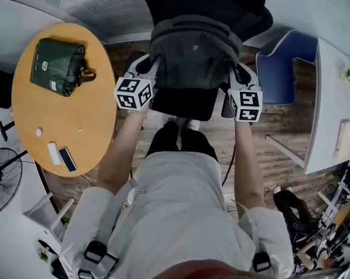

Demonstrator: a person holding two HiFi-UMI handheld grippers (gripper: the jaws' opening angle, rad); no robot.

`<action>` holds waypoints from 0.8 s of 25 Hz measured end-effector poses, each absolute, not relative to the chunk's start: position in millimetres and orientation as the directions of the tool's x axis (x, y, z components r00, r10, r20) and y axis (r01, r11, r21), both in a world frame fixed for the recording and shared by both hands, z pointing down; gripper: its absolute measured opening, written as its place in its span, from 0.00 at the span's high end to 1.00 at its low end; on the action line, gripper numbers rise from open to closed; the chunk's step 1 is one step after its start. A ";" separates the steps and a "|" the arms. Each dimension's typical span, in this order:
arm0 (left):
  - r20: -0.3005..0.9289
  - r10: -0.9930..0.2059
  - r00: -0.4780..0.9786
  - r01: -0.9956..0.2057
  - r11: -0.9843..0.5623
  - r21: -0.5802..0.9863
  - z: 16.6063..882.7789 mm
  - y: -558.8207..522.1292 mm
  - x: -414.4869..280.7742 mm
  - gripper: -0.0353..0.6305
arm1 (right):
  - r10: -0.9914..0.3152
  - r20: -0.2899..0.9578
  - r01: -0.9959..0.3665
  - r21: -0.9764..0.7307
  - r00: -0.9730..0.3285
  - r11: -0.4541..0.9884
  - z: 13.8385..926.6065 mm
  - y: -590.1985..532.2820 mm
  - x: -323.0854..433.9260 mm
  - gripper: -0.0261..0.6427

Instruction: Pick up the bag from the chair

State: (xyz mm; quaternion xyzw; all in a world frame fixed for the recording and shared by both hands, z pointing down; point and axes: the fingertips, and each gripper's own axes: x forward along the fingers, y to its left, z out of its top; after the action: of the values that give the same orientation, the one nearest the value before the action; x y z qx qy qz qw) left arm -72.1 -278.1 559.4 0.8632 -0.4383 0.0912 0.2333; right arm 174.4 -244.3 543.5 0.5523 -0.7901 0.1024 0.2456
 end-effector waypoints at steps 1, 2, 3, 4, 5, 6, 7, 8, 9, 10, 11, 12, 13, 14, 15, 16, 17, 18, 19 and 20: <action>0.359 -0.716 0.599 -0.799 -0.508 0.321 554.1 -275.7 -71.6 0.87 | -0.824 0.498 -0.923 0.111 -0.269 0.369 538.3 -242.0 174.9 0.90; 0.355 -0.717 0.600 -0.799 -0.510 0.320 548.9 -273.3 -71.6 0.87 | -0.826 0.495 -0.923 0.113 -0.269 0.368 533.3 -239.9 174.8 0.90; 0.352 -0.718 0.600 -0.799 -0.511 0.318 543.8 -271.0 -71.9 0.87 | -0.828 0.492 -0.923 0.114 -0.269 0.368 528.5 -238.0 174.4 0.90; 0.349 -0.720 0.600 -0.798 -0.513 0.316 538.7 -268.5 -72.4 0.87 | -0.830 0.489 -0.923 0.116 -0.269 0.367 523.7 -236.0 173.8 0.90; 0.346 -0.721 0.600 -0.798 -0.514 0.314 533.6 -265.9 -72.9 0.87 | -0.832 0.486 -0.923 0.117 -0.269 0.367 519.0 -233.8 173.3 0.90; 0.343 -0.722 0.601 -0.798 -0.515 0.313 528.7 -263.1 -73.3 0.87 | -0.833 0.484 -0.923 0.117 -0.269 0.366 514.5 -231.3 172.8 0.90; 0.341 -0.723 0.601 -0.798 -0.515 0.312 524.0 -260.3 -73.6 0.87 | -0.833 0.483 -0.923 0.117 -0.270 0.367 510.1 -228.6 172.5 0.90; 0.339 -0.724 0.600 -0.798 -0.515 0.312 519.3 -257.7 -73.8 0.87 | -0.833 0.483 -0.923 0.116 -0.271 0.367 505.9 -226.2 172.3 0.90; 0.337 -0.726 0.600 -0.798 -0.515 0.311 514.6 -255.4 -73.9 0.87 | -0.833 0.482 -0.923 0.115 -0.272 0.367 501.7 -224.0 172.3 0.90; 0.334 -0.727 0.599 -0.799 -0.516 0.310 509.9 -253.4 -73.8 0.87 | -0.834 0.480 -0.923 0.115 -0.272 0.367 497.3 -222.1 172.2 0.90; 0.331 -0.729 0.599 -0.799 -0.516 0.310 505.2 -251.7 -73.7 0.87 | -0.835 0.477 -0.923 0.115 -0.273 0.367 492.6 -220.5 172.2 0.90; 0.328 -0.730 0.600 -0.798 -0.516 0.310 500.5 -250.1 -73.6 0.87 | -0.837 0.474 -0.923 0.116 -0.273 0.367 487.7 -218.9 172.3 0.90; 0.324 -0.731 0.600 -0.797 -0.517 0.311 495.6 -248.5 -73.4 0.87 | -0.839 0.471 -0.923 0.117 -0.272 0.366 482.7 -217.4 172.4 0.90; 0.320 -0.732 0.602 -0.796 -0.518 0.312 490.7 -246.8 -73.1 0.87 | -0.840 0.469 -0.924 0.118 -0.272 0.365 477.6 -215.7 172.7 0.90; 0.315 -0.733 0.604 -0.795 -0.520 0.314 485.7 -245.1 -72.7 0.87 | -0.842 0.466 -0.924 0.119 -0.271 0.363 472.5 -214.0 173.1 0.90; 0.311 -0.733 0.605 -0.793 -0.521 0.315 480.7 -243.3 -72.3 0.87 | -0.843 0.464 -0.924 0.119 -0.271 0.363 467.5 -212.5 173.4 0.90; 0.307 -0.733 0.607 -0.792 -0.523 0.316 475.8 -241.6 -72.0 0.87 | -0.844 0.463 -0.924 0.118 -0.272 0.363 462.8 -211.2 173.7 0.90; 0.305 -0.733 0.608 -0.791 -0.524 0.315 471.0 -240.0 -71.9 0.87 | -0.843 0.462 -0.925 0.115 -0.274 0.363 458.3 -210.0 173.9 0.90; 0.303 -0.734 0.608 -0.791 -0.526 0.314 466.3 -238.3 -71.7 0.87 | -0.843 0.463 -0.925 0.112 -0.274 0.362 454.1 -208.7 174.1 0.90; 0.301 -0.734 0.609 -0.790 -0.528 0.312 461.6 -236.6 -71.5 0.87 | -0.843 0.464 -0.926 0.110 -0.273 0.360 449.8 -207.2 174.5 0.90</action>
State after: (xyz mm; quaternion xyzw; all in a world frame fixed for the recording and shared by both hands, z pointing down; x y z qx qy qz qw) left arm -71.5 -236.6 461.6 0.8714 -0.4371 0.0664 0.2124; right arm 174.5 -207.2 449.8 0.5581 -0.7926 0.0914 0.2281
